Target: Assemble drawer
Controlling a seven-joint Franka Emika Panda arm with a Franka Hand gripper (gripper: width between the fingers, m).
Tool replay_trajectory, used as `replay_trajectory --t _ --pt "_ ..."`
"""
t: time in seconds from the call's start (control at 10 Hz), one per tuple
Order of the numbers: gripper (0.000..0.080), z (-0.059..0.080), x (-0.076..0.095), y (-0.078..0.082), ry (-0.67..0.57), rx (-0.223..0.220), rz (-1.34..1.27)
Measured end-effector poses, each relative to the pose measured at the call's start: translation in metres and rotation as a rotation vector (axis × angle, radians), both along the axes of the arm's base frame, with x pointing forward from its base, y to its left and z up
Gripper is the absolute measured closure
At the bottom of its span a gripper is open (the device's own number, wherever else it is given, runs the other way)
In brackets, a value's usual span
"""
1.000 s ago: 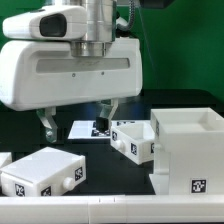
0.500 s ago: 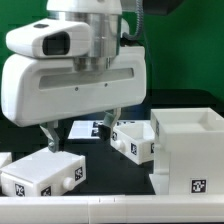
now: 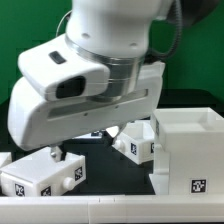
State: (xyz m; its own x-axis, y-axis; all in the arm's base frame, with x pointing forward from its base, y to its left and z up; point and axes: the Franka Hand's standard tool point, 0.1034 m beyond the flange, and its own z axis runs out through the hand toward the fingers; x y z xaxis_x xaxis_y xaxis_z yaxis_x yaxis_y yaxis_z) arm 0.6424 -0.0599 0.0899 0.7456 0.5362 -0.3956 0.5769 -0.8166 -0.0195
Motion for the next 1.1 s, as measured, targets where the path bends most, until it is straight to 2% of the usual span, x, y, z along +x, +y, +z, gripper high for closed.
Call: replay_trajectory --t 0.1,0.3,0.5,0.8,1.1 --pt "0.0150 -0.002 -0.004 0.002 0.035 -0.006 -0.001" --pt "0.0150 -0.012 -0.007 -0.015 0.048 0.003 0.006" --pt "0.0150 -0.023 -0.012 -0.025 0.059 0.002 -0.007" --pt "0.0150 -0.039 -0.015 -0.026 0.061 0.001 -0.021" --pt "0.0150 -0.041 -0.019 -0.026 0.079 -0.001 -0.034"
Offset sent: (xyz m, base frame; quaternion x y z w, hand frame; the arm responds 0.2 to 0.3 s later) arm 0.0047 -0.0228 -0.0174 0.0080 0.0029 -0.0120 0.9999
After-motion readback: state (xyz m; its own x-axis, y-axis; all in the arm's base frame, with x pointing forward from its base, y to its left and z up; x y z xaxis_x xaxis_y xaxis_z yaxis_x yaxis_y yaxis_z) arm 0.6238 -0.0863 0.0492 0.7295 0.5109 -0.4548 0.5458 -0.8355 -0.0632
